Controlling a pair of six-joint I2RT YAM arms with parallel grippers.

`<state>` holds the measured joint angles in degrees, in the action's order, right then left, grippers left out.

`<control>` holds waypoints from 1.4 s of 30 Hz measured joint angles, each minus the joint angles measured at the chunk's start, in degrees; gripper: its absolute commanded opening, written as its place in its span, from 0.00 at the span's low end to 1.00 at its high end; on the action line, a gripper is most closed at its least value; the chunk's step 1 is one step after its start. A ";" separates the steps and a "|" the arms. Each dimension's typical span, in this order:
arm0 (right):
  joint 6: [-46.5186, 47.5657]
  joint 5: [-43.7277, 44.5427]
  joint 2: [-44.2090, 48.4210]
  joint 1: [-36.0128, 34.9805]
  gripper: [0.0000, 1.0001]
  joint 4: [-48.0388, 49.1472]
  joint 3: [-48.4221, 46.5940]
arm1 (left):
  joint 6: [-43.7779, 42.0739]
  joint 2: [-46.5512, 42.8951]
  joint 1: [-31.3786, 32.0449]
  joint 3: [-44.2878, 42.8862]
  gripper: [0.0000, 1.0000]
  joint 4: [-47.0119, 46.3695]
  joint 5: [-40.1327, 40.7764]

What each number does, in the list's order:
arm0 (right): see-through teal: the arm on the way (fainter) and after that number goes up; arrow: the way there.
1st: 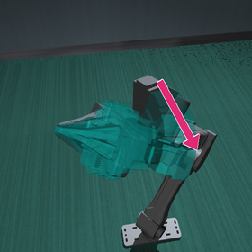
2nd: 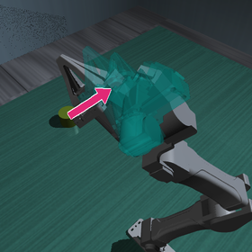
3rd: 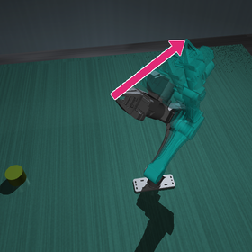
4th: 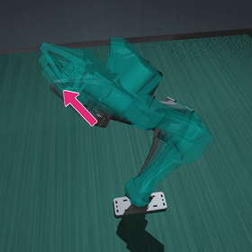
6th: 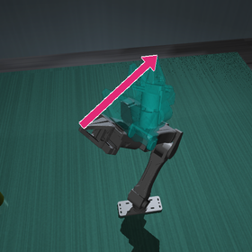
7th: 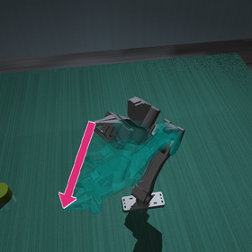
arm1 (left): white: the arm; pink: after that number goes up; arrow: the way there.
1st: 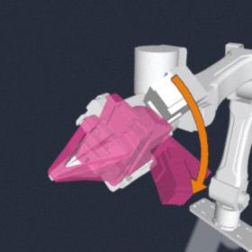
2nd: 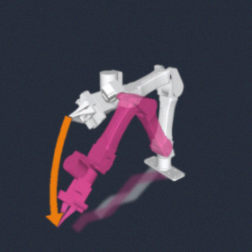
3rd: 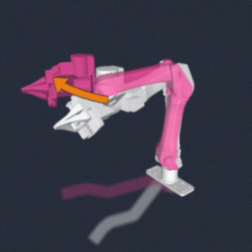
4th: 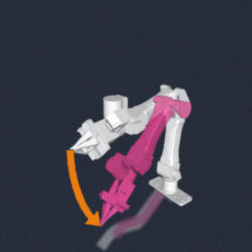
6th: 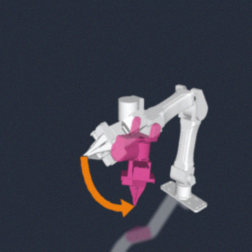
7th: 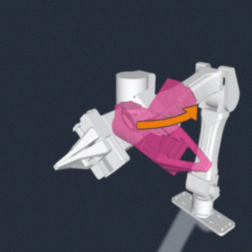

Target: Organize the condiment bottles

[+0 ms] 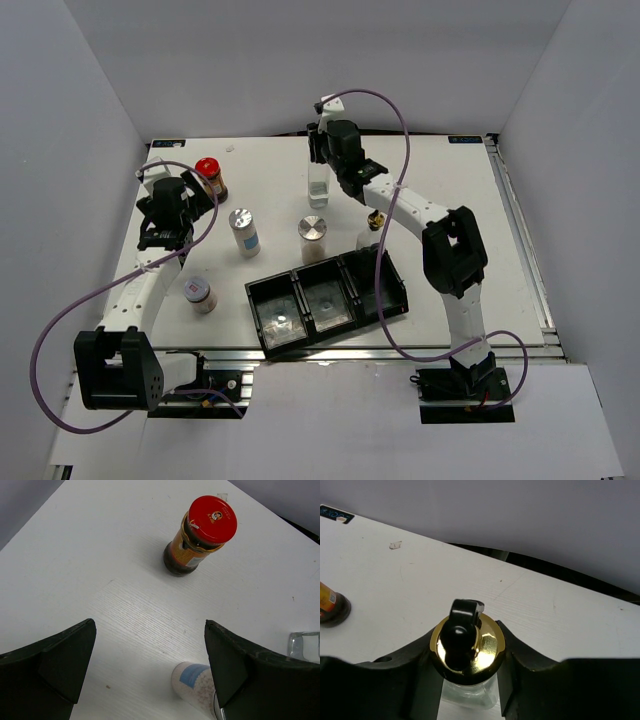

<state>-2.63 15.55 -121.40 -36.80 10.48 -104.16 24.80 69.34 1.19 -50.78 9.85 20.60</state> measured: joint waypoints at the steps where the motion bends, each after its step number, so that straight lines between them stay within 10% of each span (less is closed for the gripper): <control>1: 0.35 0.02 0.00 0.00 0.00 0.02 0.00 | 0.00 0.00 0.00 -0.02 0.98 0.11 0.02; 18: 7.28 3.37 3.67 6.25 0.00 -6.80 -6.32 | 0.33 -0.46 0.00 -0.28 0.98 0.44 -0.22; 32: 2.21 15.72 48.24 15.76 0.00 -19.78 18.29 | 2.62 -0.07 3.37 -1.81 0.98 0.63 -2.38; 42: -7.78 6.08 63.98 14.93 0.00 -37.48 32.22 | 2.58 0.37 9.79 -2.32 0.98 0.74 -3.08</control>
<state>-10.41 21.63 -57.43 -21.87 -27.00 -71.94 27.38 69.71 10.98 -53.10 10.59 17.52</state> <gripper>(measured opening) 0.437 0.982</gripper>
